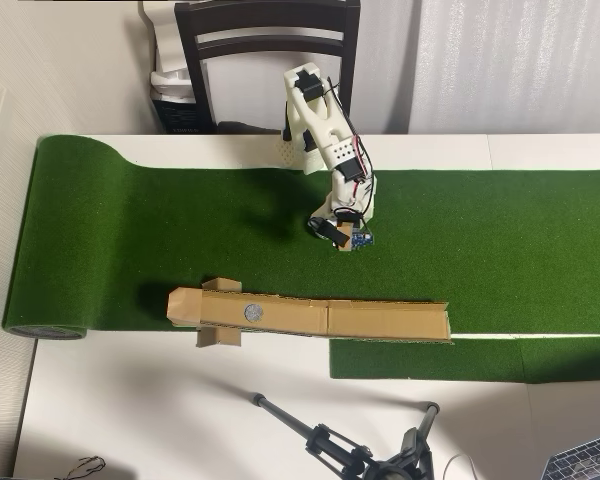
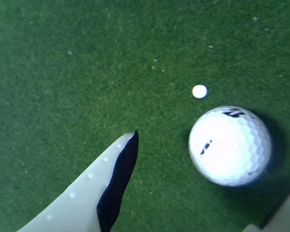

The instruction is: Pick up the golf ball and place it on the gray mark at the back.

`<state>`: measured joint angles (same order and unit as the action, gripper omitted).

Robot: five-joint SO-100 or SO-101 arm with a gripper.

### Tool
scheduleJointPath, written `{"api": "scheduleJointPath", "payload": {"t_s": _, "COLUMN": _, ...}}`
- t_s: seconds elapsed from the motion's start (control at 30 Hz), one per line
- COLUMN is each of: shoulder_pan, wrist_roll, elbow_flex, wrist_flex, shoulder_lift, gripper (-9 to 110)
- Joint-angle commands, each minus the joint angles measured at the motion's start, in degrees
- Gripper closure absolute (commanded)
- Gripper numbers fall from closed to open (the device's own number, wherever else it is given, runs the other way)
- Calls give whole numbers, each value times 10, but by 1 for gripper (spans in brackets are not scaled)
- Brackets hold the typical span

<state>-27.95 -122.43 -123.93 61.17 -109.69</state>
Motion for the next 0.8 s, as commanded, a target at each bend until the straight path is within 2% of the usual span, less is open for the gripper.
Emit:
{"api": "scheduleJointPath", "payload": {"t_s": 0.0, "shoulder_pan": -1, "wrist_roll": -4, "elbow_flex": 40, "wrist_flex": 0, "shoulder_lift": -6, "gripper": 50}}
{"api": "scheduleJointPath", "payload": {"t_s": 0.77, "shoulder_pan": 24, "wrist_roll": -3, "elbow_flex": 4, "wrist_flex": -1, "shoulder_lift": -5, "gripper": 50}}
